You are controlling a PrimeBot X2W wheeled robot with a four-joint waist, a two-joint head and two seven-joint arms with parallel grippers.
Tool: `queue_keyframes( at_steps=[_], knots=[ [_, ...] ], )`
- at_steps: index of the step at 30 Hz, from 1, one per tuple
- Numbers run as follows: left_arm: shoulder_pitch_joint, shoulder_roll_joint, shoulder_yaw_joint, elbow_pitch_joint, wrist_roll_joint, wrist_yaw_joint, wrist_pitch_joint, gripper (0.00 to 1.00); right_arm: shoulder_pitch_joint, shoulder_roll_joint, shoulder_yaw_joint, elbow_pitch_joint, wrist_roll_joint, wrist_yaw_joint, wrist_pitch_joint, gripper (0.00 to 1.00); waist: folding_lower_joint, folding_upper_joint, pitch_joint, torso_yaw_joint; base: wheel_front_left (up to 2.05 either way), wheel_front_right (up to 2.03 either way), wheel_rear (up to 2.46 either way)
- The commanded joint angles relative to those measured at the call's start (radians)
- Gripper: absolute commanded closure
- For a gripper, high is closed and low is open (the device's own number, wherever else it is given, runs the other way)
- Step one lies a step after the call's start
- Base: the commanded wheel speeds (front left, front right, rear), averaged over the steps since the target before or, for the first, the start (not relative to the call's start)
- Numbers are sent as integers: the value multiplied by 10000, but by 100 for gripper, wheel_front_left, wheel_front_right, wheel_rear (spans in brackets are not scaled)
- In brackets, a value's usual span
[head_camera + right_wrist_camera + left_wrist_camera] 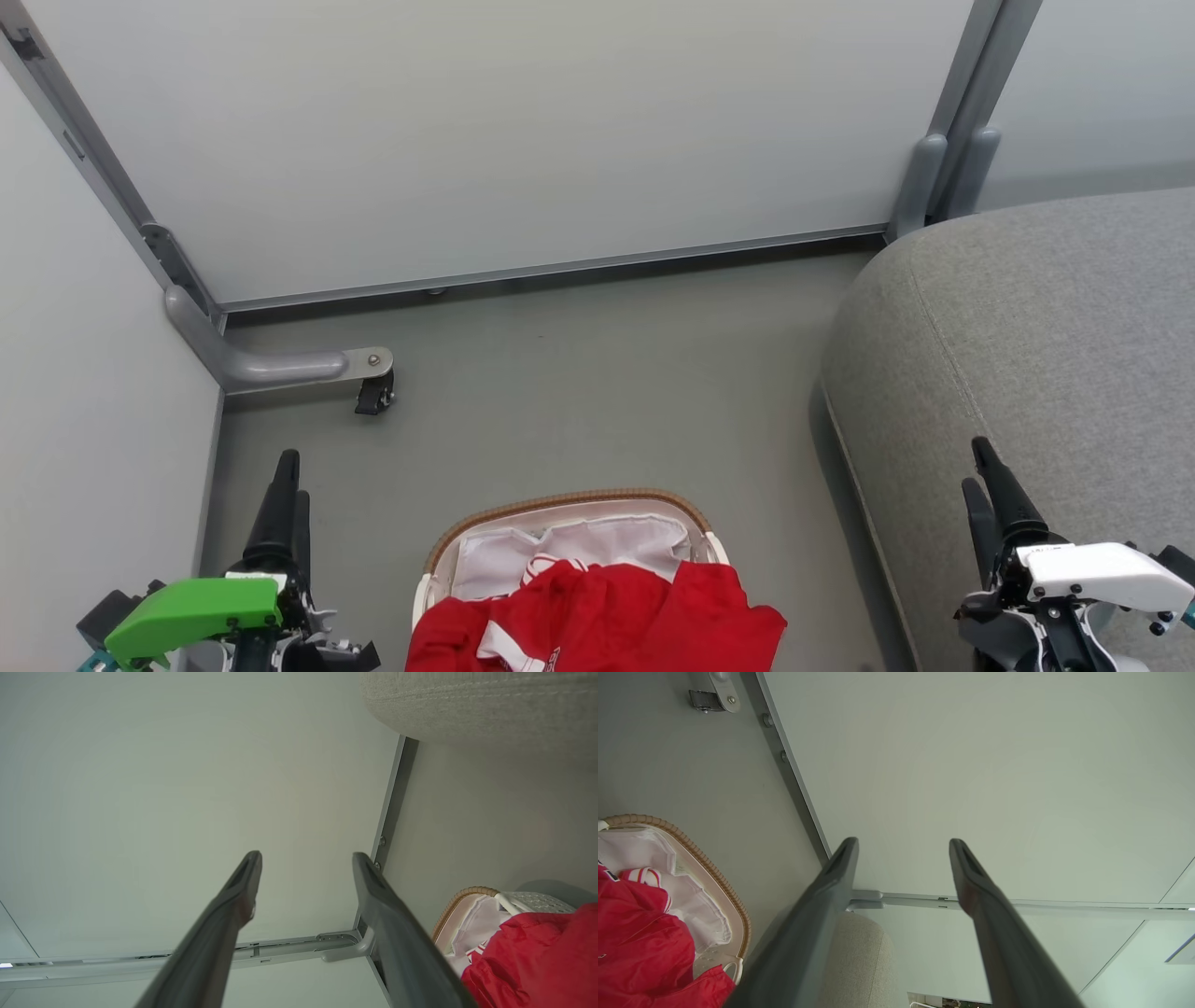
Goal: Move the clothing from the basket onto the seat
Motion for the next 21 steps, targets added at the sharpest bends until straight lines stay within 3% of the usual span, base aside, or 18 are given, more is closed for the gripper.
queue_keyframes(
  at_steps=[1,11,21],
  knots=[
    [-95,48,-80,-199,204,-15,-114,0,-68,-85,-78,-167,-304,3,-123,0,0,0,-3,0,0,0,0],
    [-97,59,-343,-548,1870,-21,-521,0,-16,-103,-139,-577,-2247,3,-531,0,0,0,-18,10,0,0,0],
    [-182,70,-539,-786,4006,73,-890,0,61,-116,-60,-1275,-5567,4,-908,0,0,0,-31,37,0,0,0]
  ],
)
